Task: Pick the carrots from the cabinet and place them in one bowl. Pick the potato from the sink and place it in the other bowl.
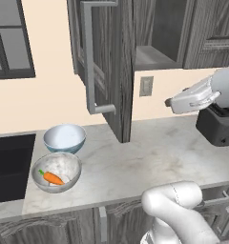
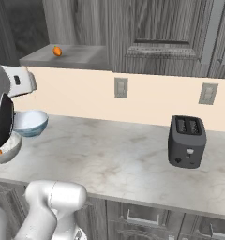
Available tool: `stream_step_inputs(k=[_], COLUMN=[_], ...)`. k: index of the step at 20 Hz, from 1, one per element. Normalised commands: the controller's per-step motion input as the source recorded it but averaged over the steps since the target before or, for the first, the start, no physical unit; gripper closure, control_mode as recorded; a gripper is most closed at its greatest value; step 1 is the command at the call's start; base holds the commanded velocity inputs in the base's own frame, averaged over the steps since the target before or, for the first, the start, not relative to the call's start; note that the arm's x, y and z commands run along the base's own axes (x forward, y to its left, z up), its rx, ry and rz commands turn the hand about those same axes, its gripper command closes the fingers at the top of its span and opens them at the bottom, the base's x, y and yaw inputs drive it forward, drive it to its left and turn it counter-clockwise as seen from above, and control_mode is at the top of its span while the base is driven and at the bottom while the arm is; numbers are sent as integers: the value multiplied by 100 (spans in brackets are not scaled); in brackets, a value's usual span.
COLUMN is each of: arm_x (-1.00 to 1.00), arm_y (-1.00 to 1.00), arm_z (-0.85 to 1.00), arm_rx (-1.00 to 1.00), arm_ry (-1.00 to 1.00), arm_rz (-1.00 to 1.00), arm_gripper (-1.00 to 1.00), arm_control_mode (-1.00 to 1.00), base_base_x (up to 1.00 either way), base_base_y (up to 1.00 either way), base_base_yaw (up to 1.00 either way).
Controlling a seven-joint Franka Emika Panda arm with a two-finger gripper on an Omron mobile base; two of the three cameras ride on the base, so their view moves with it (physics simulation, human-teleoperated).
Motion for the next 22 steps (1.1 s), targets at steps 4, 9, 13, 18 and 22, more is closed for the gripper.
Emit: stream_step_inputs(k=[4, 9, 13, 18, 22], arm_x=[18, 36, 45, 44, 42], arm_y=[-13, -18, -10, -2, 0], arm_z=[28, 8, 4, 6, 1], arm_rx=[0, 0, 0, 1, 2], arm_ry=[0, 0, -2, -4, -5], arm_rz=[-6, -3, -3, 0, 0], arm_gripper=[-100, -100, -100, -100, -100], arm_control_mode=[-100, -100, -100, -100, -100], base_base_x=[0, 0, 0, 0, 0], base_base_y=[0, 0, 0, 0, 0], base_base_yaw=[0, 0, 0, 0, 0])
